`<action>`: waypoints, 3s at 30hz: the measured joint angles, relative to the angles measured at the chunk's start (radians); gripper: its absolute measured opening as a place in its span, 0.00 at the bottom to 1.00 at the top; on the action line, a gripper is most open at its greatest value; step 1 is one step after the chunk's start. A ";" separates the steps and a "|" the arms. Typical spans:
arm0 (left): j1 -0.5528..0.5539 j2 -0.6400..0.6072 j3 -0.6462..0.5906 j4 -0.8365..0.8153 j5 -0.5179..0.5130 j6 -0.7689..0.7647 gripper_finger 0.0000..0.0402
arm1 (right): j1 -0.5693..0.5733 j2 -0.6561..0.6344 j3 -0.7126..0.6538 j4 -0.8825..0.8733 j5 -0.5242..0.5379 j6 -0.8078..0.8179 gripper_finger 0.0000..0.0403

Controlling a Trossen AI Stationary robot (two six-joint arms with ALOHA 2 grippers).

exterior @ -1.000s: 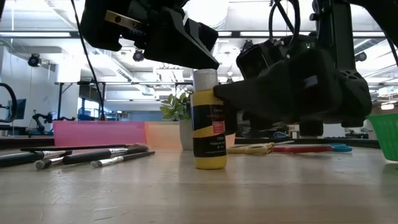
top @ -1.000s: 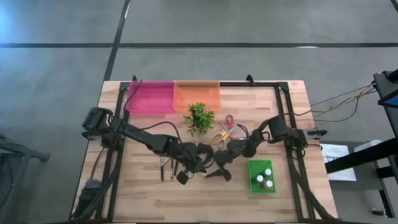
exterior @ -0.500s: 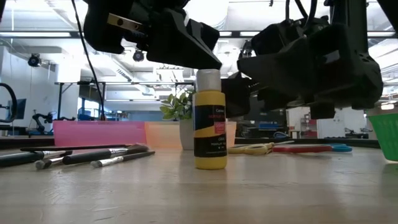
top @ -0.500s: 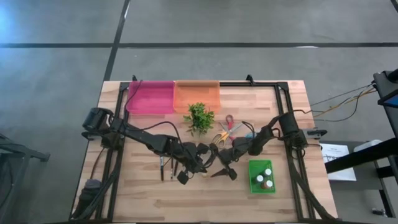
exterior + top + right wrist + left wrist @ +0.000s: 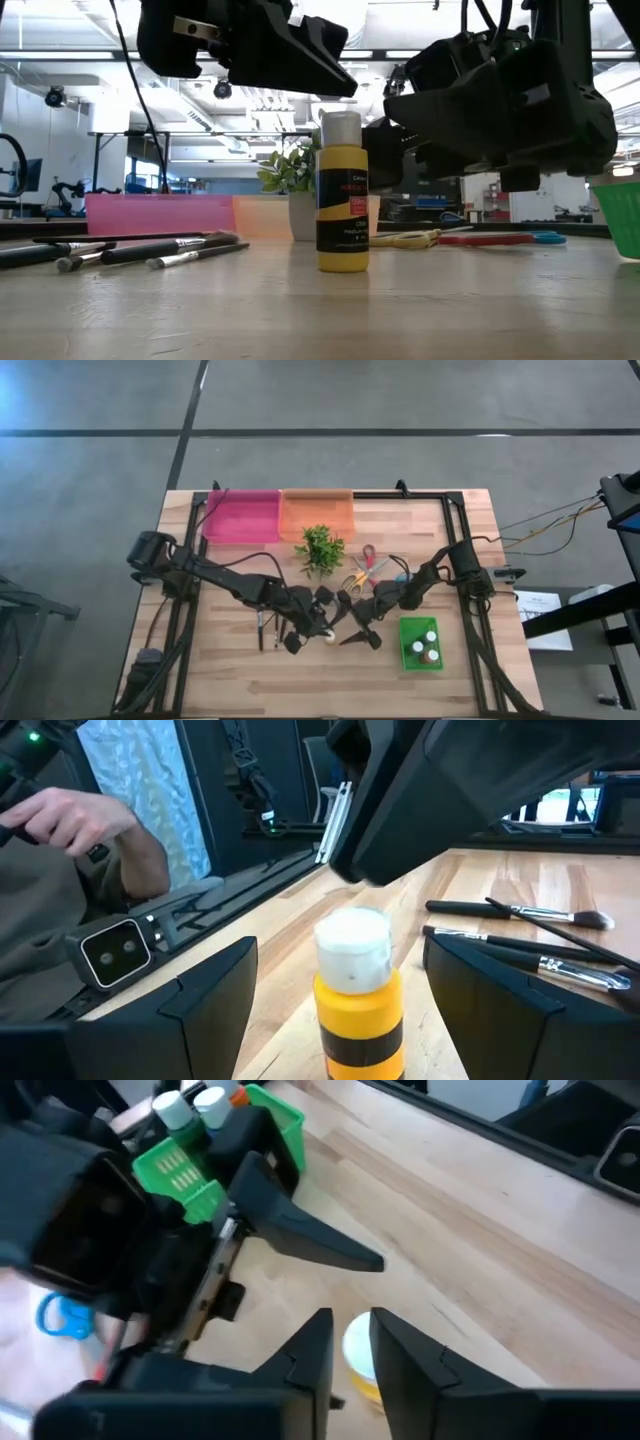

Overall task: Pick & Place Paint Supplies
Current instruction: Put the yellow paint bottle into the green bin

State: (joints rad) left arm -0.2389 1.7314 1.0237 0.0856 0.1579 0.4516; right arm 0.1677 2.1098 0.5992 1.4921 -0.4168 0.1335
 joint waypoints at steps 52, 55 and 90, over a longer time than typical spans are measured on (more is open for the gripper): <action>-0.123 -0.897 -0.377 -0.382 -0.245 -0.147 0.25 | 0.086 -0.098 1.049 -2.272 0.233 -0.207 0.70; -0.123 -0.897 -0.377 -0.382 -0.245 -0.147 0.25 | 0.089 -0.100 1.043 -2.272 0.259 -0.198 0.70; -0.123 -0.896 -0.377 -0.375 -0.245 -0.147 0.25 | 0.117 -0.099 1.011 -2.219 0.315 -0.167 0.70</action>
State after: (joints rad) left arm -0.3614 0.8350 0.6468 -0.2897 -0.0868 0.3050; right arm 0.2844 2.0109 1.6105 -0.7265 -0.1017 -0.0334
